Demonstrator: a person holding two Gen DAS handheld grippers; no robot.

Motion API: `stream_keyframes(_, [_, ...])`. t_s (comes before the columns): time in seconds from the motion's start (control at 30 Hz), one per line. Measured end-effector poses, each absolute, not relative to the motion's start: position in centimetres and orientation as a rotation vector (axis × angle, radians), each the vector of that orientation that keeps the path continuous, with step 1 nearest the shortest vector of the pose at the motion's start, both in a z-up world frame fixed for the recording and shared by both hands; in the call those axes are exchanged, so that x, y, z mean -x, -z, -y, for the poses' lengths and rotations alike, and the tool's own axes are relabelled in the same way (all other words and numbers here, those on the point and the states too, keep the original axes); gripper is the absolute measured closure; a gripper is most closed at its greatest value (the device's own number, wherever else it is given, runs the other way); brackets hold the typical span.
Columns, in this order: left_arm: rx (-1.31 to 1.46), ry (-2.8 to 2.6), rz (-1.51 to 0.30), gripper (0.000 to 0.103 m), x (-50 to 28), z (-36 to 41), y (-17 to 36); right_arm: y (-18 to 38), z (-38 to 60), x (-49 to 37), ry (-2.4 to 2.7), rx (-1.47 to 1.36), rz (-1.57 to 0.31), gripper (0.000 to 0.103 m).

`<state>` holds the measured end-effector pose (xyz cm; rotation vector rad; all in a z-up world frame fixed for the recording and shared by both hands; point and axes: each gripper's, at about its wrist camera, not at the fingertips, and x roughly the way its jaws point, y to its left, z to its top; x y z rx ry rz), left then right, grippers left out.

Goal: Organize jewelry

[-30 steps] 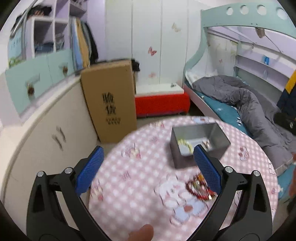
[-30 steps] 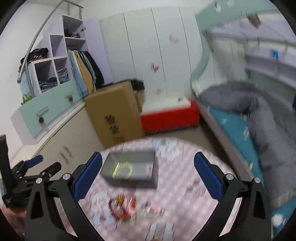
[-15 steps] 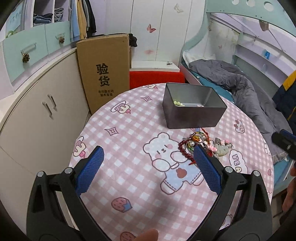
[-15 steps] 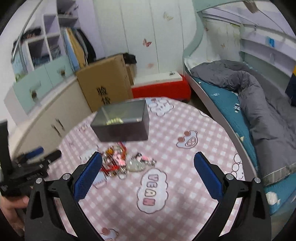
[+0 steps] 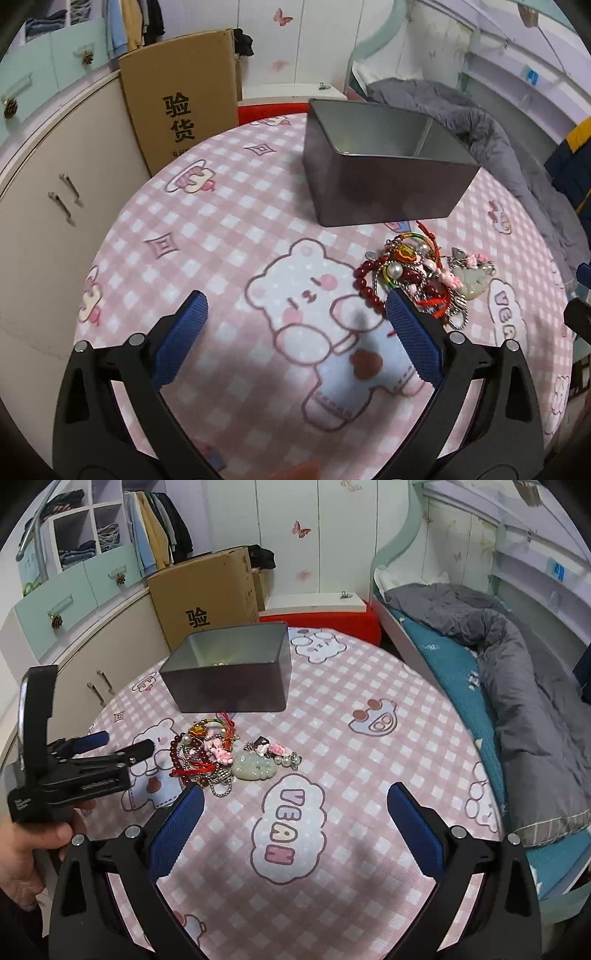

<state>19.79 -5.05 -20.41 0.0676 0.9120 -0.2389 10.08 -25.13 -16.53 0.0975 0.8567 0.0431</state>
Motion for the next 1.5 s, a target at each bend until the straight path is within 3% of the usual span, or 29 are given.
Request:
stream_keyframes(0.33, [-0.103, 0.198, -0.933, 0.008, -21.6, 6.2, 21.2, 18.4, 26.4, -13.4, -0.067, -0.119, -0.895, 0.010])
stream_keyframes(0.43, [-0.110, 0.207, -0.926, 0.008, -21.2, 6.4, 21.0, 19.1, 26.5, -15.2, -0.106, -0.114, -0.906, 0.028])
stream_keyframes(0.67, [-0.103, 0.219, -0.926, 0.008, -20.5, 6.1, 20.6, 21.0, 25.1, -18.1, -0.232, -0.044, -0.935, 0.057])
stream_keyframes(0.73, [-0.102, 0.221, -0.927, 0.008, -20.5, 6.0, 20.5, 21.1, 24.8, -18.3, -0.233, -0.005, -0.940, 0.080])
stream_keyframes(0.8, [-0.101, 0.225, -0.924, 0.008, -20.4, 5.9, 20.4, 21.0, 24.6, -18.3, -0.239, 0.025, -0.948, 0.085])
stream_keyframes(1.5, [-0.084, 0.292, -0.925, 0.008, -19.7, 6.7, 19.7, 18.0, 26.8, -14.6, -0.256, -0.117, -0.854, 0.088])
